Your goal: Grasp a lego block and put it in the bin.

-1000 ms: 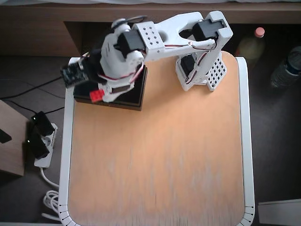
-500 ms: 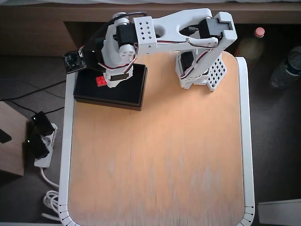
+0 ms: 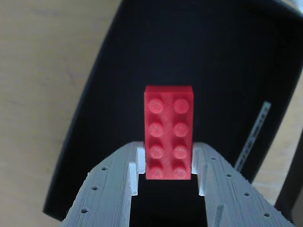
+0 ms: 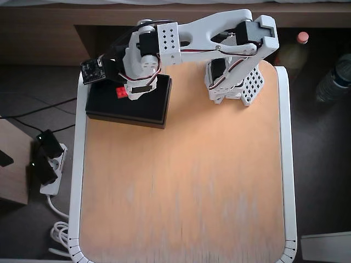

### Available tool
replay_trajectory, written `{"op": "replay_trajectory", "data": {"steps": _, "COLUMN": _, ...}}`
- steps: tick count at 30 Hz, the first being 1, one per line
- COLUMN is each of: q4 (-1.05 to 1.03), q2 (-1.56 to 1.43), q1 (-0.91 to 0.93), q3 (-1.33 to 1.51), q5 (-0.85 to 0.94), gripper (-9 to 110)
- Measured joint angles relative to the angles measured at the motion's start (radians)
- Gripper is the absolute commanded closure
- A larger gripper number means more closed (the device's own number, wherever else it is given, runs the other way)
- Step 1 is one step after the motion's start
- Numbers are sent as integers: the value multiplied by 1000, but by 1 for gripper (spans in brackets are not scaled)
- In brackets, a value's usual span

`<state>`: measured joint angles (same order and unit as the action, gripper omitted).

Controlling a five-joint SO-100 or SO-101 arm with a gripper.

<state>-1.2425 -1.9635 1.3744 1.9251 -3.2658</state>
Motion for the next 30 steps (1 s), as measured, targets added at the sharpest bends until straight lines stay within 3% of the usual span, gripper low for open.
{"op": "replay_trajectory", "data": {"steps": 9, "q4": 94, "q2": 0, "q1": 5, "q3": 103, "q5": 8, "gripper": 100}}
{"op": "replay_trajectory", "data": {"steps": 19, "q4": 110, "q2": -17, "q1": 5, "q3": 107, "q5": 26, "gripper": 85}}
{"op": "replay_trajectory", "data": {"steps": 30, "q4": 110, "q2": -158, "q1": -11, "q3": 107, "q5": 44, "gripper": 85}}
